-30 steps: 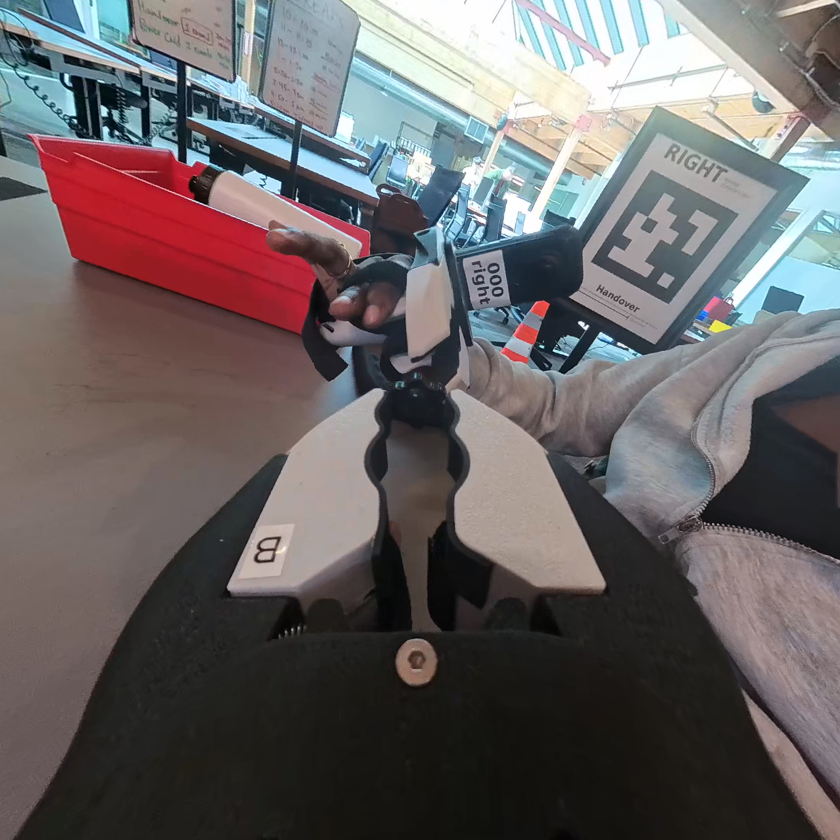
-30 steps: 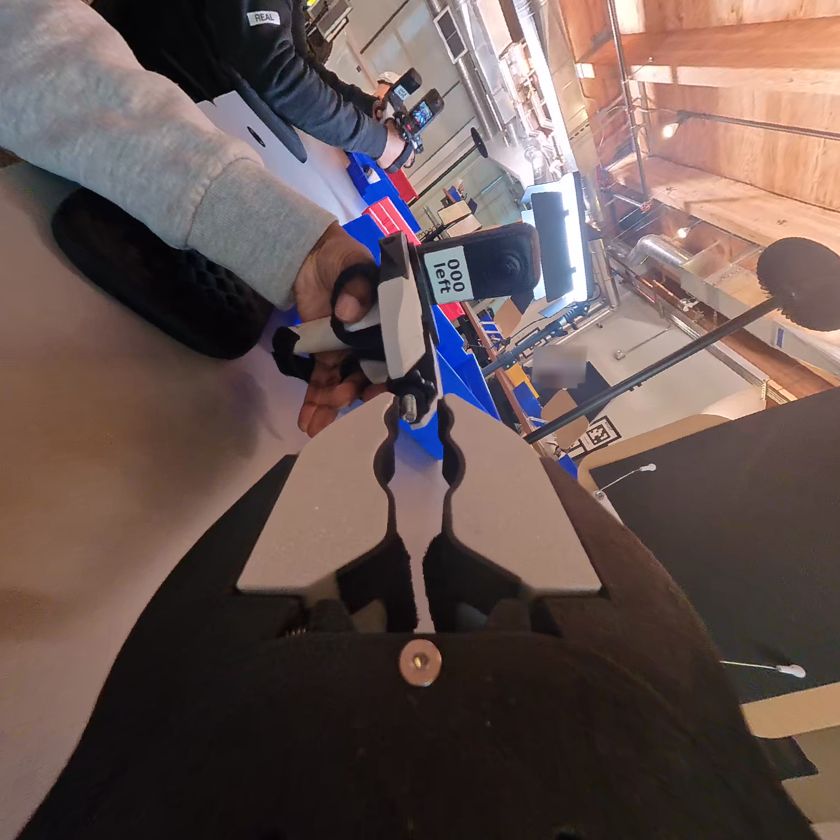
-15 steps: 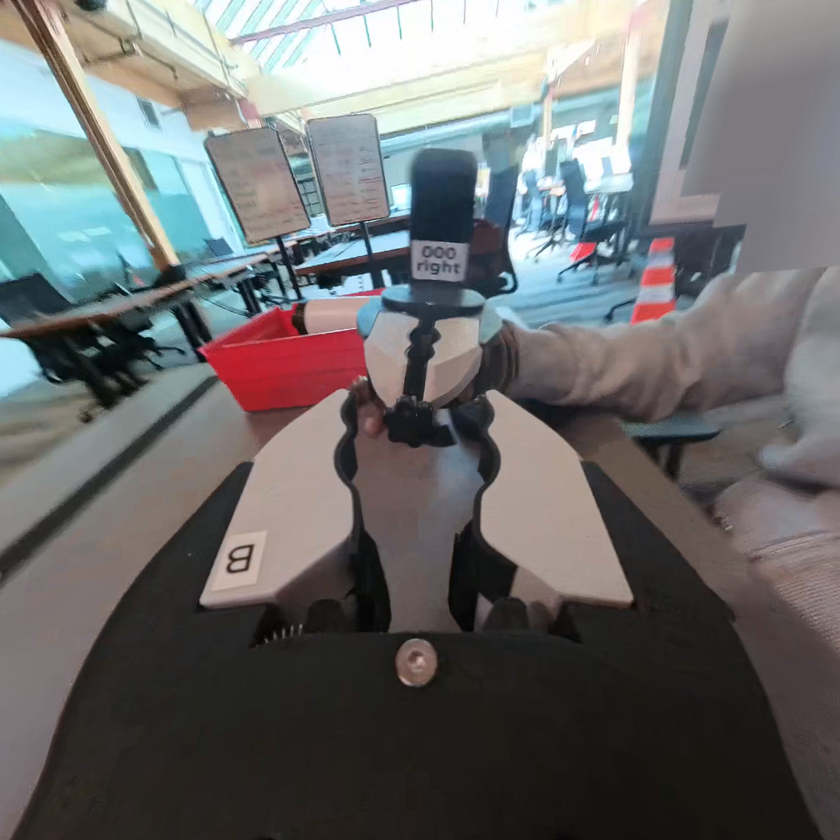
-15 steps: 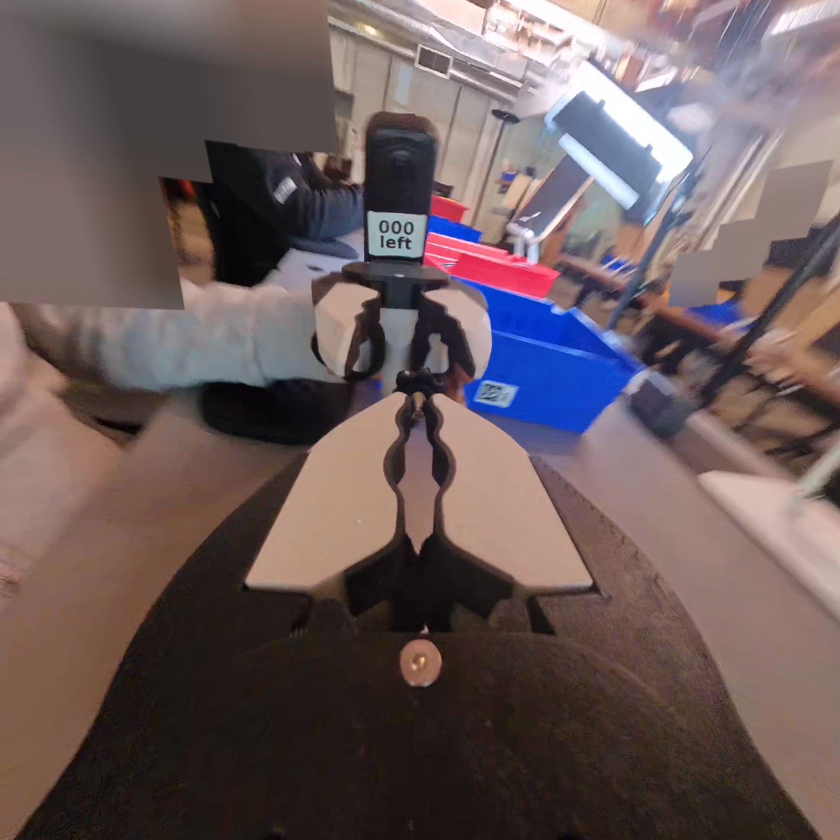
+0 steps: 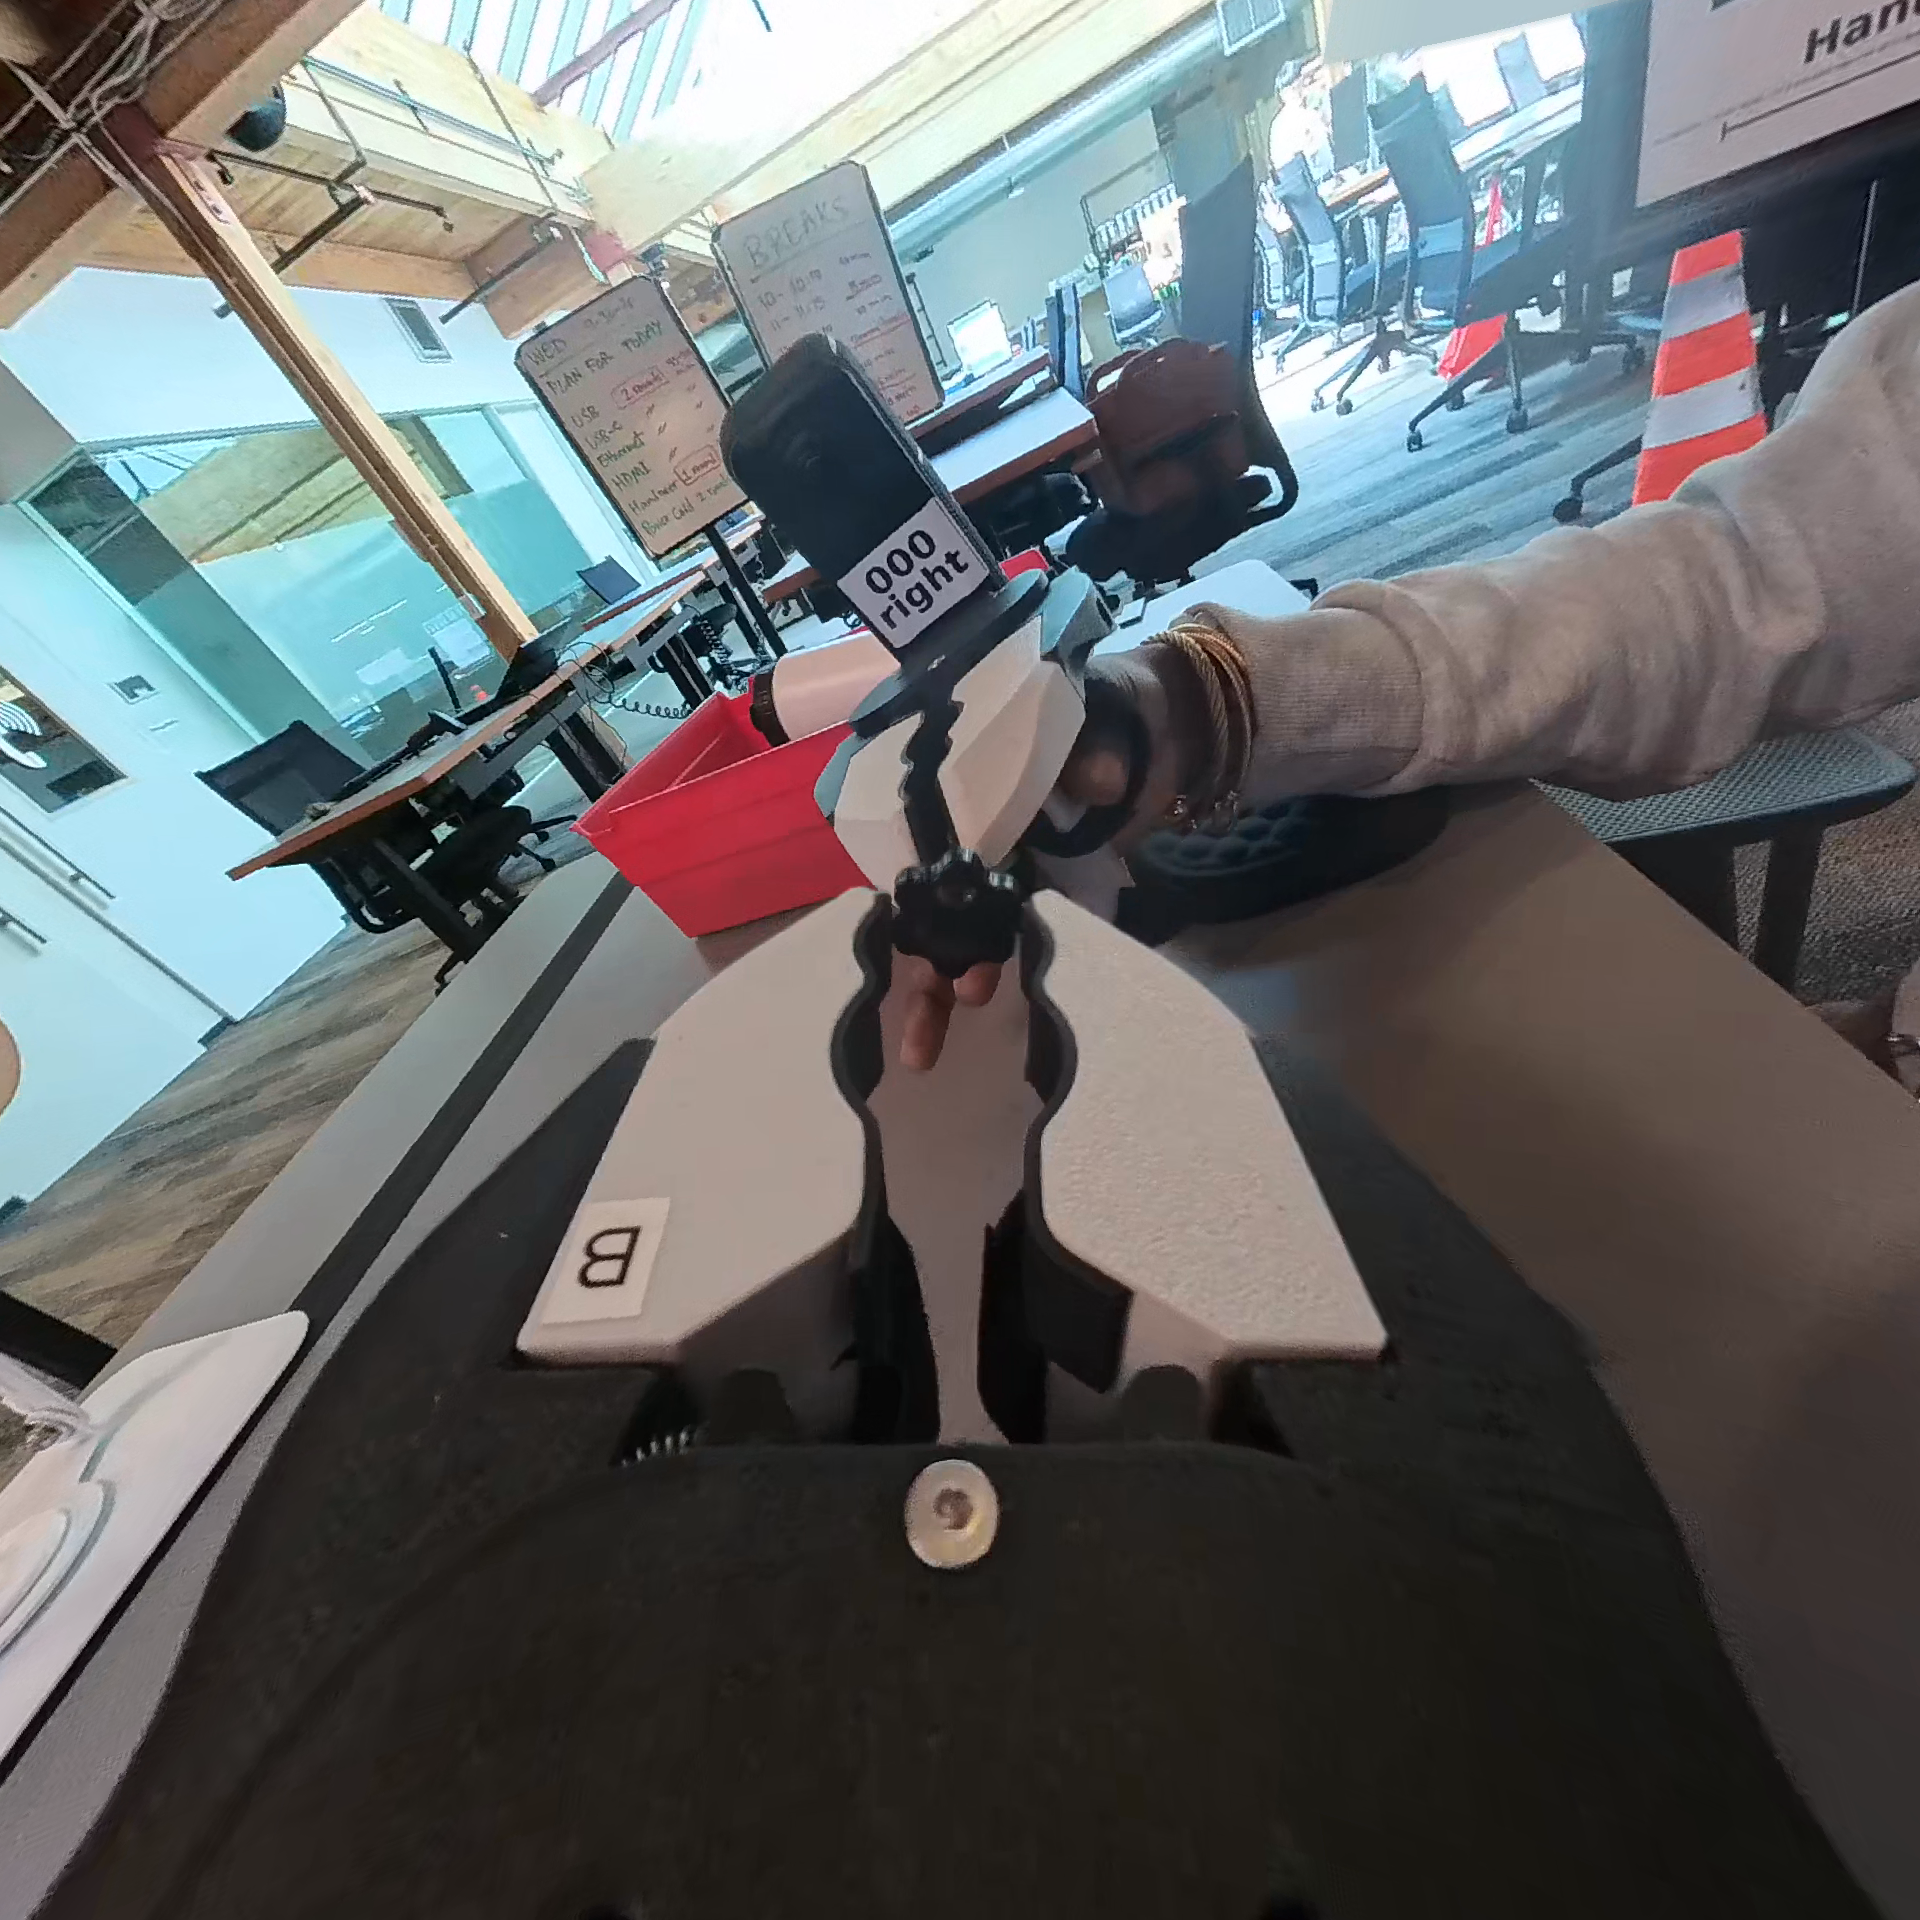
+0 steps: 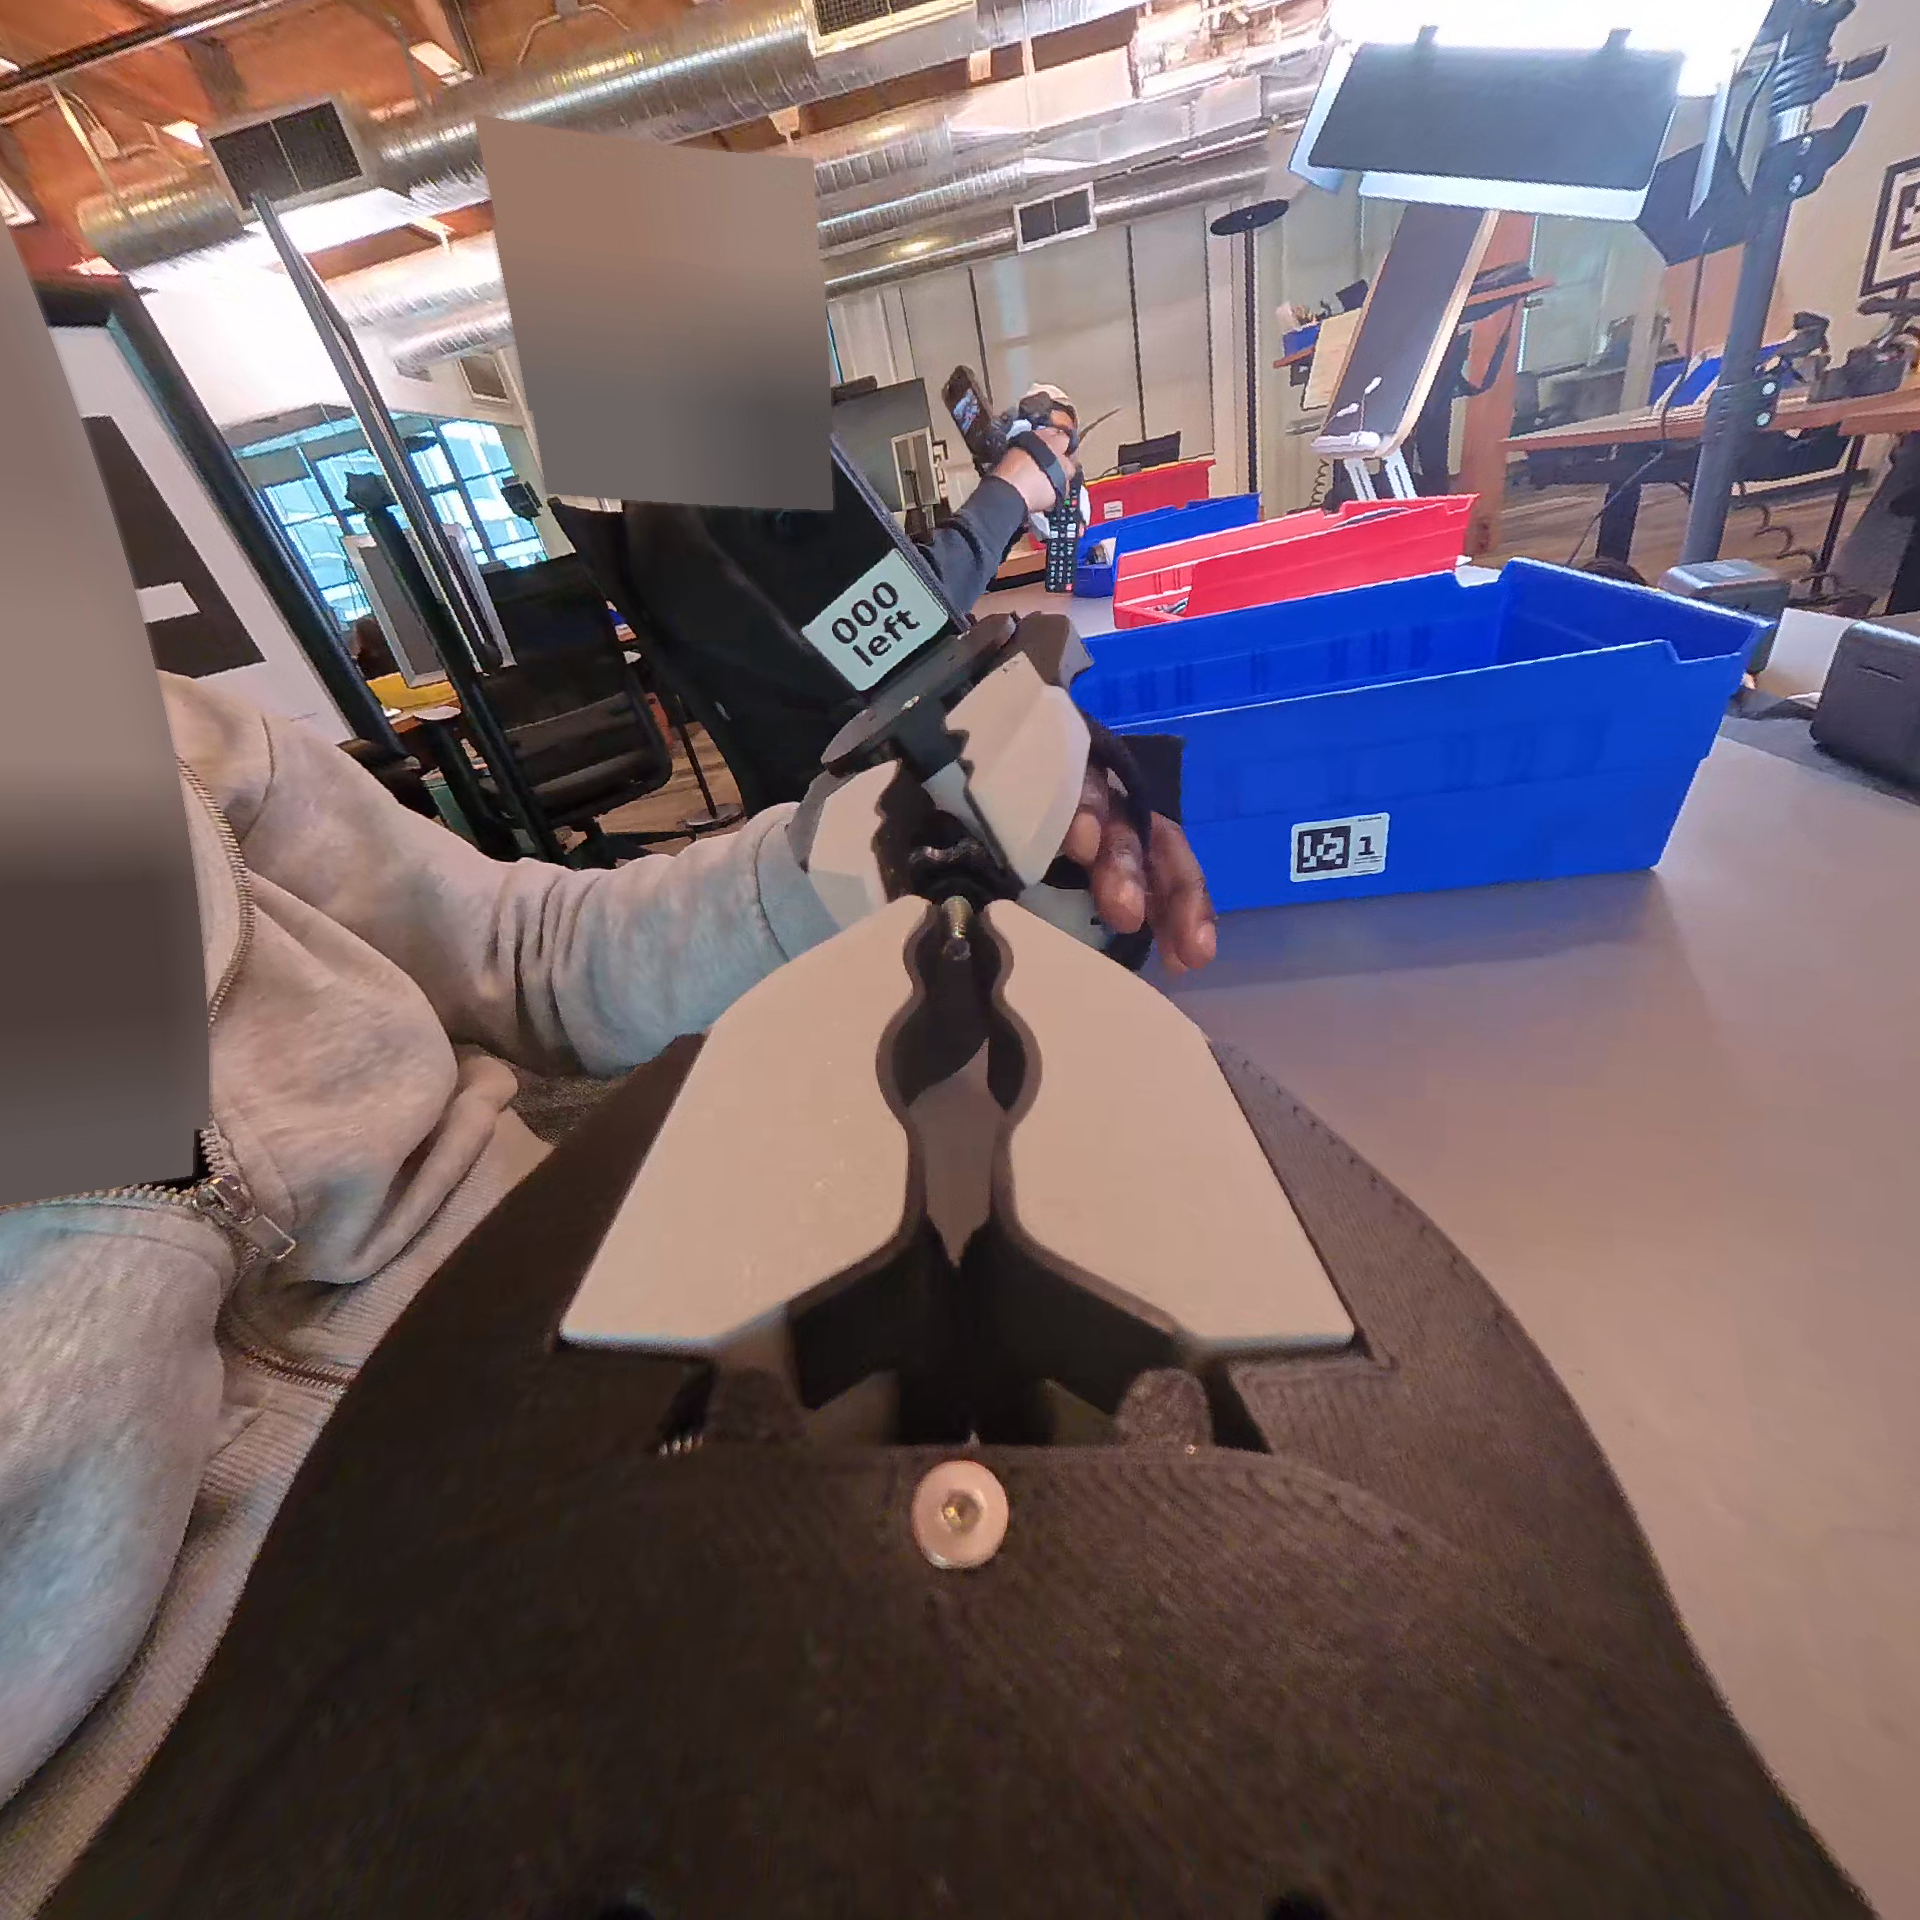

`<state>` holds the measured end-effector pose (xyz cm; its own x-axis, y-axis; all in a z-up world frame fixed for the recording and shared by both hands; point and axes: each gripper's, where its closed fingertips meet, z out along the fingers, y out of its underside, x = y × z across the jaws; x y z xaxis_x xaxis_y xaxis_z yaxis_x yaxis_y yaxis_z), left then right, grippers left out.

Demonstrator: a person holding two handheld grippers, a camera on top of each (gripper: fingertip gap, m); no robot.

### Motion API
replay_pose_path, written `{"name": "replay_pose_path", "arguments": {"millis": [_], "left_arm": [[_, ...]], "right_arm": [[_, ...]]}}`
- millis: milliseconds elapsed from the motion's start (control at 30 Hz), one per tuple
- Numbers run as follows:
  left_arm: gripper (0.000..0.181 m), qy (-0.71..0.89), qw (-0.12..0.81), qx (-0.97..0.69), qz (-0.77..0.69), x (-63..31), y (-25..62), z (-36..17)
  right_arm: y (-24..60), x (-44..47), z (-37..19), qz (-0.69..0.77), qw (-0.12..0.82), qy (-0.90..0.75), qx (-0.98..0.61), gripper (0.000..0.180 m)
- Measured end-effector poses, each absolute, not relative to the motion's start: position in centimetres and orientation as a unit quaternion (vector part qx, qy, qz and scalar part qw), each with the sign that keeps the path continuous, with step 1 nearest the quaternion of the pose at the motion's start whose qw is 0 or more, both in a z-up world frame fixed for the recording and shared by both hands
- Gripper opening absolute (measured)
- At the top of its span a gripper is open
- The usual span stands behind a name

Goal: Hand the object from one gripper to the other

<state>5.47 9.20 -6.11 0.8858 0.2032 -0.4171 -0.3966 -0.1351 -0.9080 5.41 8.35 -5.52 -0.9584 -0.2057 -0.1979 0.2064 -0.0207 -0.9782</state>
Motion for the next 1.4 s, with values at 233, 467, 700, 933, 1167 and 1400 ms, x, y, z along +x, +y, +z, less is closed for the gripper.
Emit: {"name": "replay_pose_path", "arguments": {"millis": [233, 467, 700, 933, 1167, 1400], "left_arm": [[0.022, 0.024, 0.674, -0.718, 0.171, 5.3, 8.9, -6.0], [0.022, -0.162, 0.723, -0.659, -0.13, 4.7, 7.7, -5.6], [0.022, -0.168, 0.698, -0.674, -0.174, 5.4, 8.1, -6.6], [0.022, -0.165, 0.687, -0.682, -0.188, 5.8, 8.3, -7.0], [0.022, -0.169, 0.686, -0.683, -0.183, 5.6, 8.3, -7.2], [0.022, -0.151, 0.693, -0.685, -0.166, 5.8, 8.4, -7.0]], "right_arm": [[8.2, 5.1, -5.2, -0.729, 0.042, 0.682, -0.041, 0.027], [7.9, 5.1, -6.2, -0.626, -0.315, 0.671, -0.242, 0.027], [7.8, 5.6, -5.4, -0.604, -0.409, 0.621, -0.287, 0.019], [7.7, 6.0, -6.2, -0.597, -0.384, 0.638, -0.298, 0.014], [7.5, 5.8, -6.7, -0.587, -0.377, 0.652, -0.296, 0.005], [7.6, 6.0, -6.5, -0.614, -0.329, 0.666, -0.267, 0.005]]}}
